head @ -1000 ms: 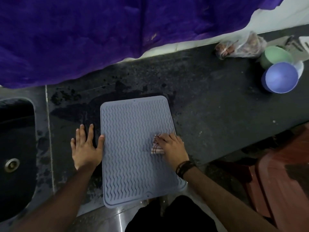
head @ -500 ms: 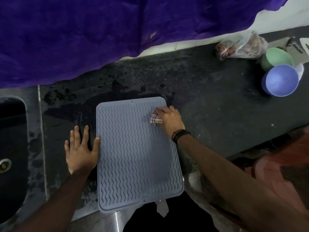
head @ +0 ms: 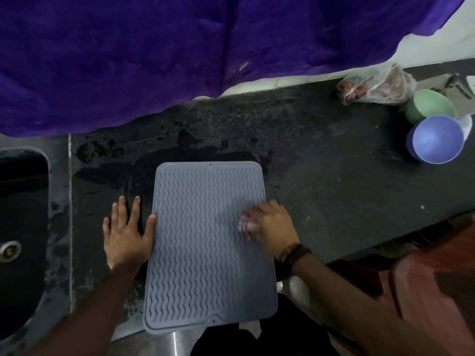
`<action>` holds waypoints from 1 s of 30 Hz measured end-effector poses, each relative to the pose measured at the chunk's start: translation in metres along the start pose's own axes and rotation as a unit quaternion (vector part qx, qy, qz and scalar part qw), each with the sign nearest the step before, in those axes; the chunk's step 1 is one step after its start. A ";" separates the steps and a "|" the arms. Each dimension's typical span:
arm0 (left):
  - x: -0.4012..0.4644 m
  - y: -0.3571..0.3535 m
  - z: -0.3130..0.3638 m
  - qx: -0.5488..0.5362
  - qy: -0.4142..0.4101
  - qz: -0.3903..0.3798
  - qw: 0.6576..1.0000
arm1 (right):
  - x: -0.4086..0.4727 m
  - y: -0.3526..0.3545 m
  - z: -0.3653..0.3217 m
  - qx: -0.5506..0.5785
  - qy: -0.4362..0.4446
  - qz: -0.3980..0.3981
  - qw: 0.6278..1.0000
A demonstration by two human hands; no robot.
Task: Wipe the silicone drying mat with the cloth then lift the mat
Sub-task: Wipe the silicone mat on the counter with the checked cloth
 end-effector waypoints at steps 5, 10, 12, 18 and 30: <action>-0.001 0.000 0.000 -0.004 -0.001 0.006 1.000 | 0.113 -0.003 -0.003 -0.039 0.011 0.011 0.999; 0.000 0.000 -0.001 0.001 -0.001 0.001 1.000 | 0.126 -0.013 0.016 -0.083 0.022 -0.033 0.996; 0.000 0.000 -0.002 0.000 -0.002 -0.001 1.000 | 0.112 -0.014 0.032 -0.085 0.002 -0.031 0.996; 0.001 -0.002 -0.003 -0.001 0.001 -0.005 1.000 | 0.088 -0.010 0.043 -0.113 -0.030 -0.037 0.992; 0.001 0.004 -0.002 -0.003 0.019 -0.050 0.999 | 0.077 0.041 0.012 0.234 -0.238 -0.140 0.932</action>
Point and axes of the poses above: each hand's wrist, its own x-axis towards the middle knuckle, its own y-axis out of the back of the hand, z = x × y, the point moved 1 cm from there along x, towards the middle knuckle, and after that the axes turned 11 degrees about -x, right-handed, at the moved point
